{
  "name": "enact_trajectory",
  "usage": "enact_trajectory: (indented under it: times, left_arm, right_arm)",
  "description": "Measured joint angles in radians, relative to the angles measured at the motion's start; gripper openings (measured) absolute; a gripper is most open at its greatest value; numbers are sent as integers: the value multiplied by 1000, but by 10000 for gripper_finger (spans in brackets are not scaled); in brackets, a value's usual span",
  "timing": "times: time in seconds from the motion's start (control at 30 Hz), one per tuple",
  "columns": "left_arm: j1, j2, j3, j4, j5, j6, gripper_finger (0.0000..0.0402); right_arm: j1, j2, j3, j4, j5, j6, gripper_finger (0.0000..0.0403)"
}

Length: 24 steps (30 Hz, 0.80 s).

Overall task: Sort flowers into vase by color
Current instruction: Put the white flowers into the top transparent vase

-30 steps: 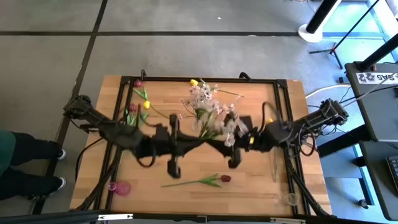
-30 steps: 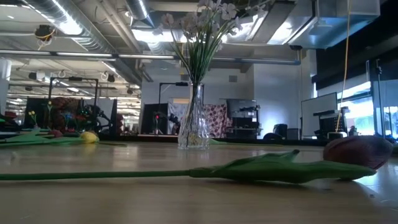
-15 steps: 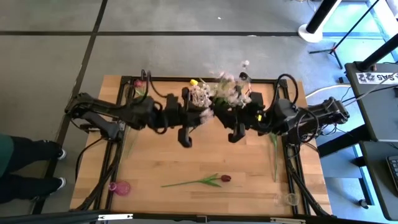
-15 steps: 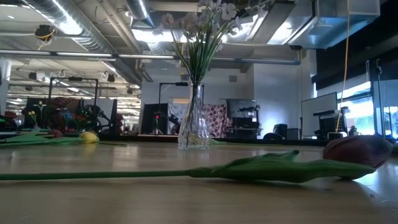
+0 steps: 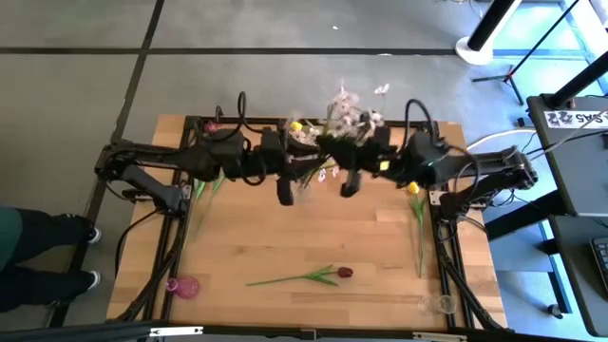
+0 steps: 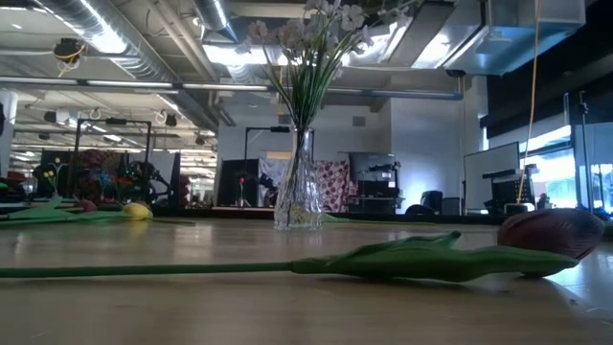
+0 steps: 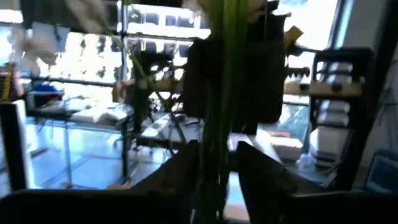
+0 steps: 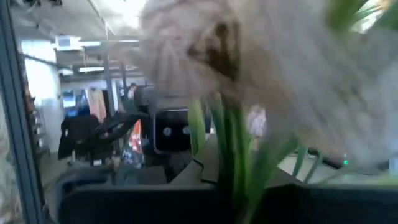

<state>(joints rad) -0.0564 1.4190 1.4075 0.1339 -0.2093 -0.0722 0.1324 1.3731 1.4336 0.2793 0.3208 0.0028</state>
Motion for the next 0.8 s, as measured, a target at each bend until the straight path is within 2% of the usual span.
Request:
enact_trajectory:
  times: [0.07, 0.17, 0.27, 0.33, 0.47, 0.6, 0.8]
  left_arm:
    - [22, -28, 0, -78, -1, 1, 128]
    - [68, -36, 2, -130, 59, -6, 150]
    - [107, 7, 1, -127, 139, -22, 162]
    - [112, 45, 0, -96, 161, 9, 166]
    - [107, 98, 0, -17, 189, 28, 168]
    - [105, 121, -1, 14, 273, -10, 168]
    - [96, 118, -1, 77, 271, -52, 153]
  right_arm:
    - [-33, -42, 1, -56, -57, 0, 5]
    - [-92, -78, 5, -146, -184, 15, 8]
    - [-147, -75, 2, -224, -334, 18, 4]
    - [-169, -69, 1, -255, -392, 26, 5]
    - [-173, -67, 1, -283, -428, 37, 3]
    - [-171, -66, 1, -316, -426, 15, 4]
    - [-144, -59, 1, -329, -422, 15, 5]
